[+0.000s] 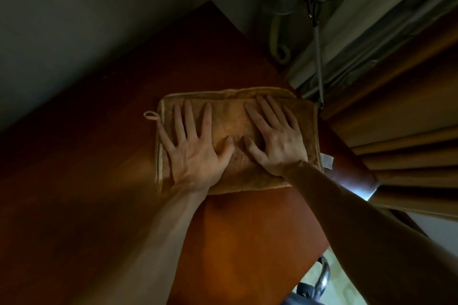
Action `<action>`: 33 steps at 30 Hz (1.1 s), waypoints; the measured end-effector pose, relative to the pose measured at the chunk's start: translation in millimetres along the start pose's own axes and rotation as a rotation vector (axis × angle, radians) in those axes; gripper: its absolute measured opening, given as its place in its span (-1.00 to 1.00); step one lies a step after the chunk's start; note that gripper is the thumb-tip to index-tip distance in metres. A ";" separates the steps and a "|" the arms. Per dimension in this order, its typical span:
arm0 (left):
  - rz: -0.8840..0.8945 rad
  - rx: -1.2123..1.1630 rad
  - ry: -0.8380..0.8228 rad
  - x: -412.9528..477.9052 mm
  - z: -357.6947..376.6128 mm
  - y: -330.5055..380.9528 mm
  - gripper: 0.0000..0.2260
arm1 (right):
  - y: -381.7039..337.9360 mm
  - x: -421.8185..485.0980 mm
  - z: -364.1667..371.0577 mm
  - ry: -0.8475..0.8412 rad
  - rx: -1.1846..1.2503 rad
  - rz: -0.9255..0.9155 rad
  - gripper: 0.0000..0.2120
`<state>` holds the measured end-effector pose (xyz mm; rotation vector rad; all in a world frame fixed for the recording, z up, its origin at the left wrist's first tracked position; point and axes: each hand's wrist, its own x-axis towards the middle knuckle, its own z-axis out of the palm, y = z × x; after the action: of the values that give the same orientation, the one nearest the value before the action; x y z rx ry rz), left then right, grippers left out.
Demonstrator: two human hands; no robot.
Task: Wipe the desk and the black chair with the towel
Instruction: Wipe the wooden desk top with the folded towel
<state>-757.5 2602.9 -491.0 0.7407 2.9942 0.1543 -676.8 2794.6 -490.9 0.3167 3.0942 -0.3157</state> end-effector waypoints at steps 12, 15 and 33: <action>0.018 -0.010 -0.050 113.4 1.5 10.6 -0.19 | 30.0 91.0 -7.8 0.009 0.014 0.086 -0.28; 0.020 -0.024 -0.073 142.7 -1.6 12.3 -0.19 | 34.7 113.6 -6.8 0.018 0.060 0.131 -0.27; -0.017 0.020 -0.086 102.1 -5.6 13.6 -0.20 | 14.2 78.1 1.1 0.092 0.042 0.128 -0.28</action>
<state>-841.8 2662.0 -486.8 0.7048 2.9241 0.0889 -750.4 2823.6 -497.6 0.5429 3.1403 -0.3732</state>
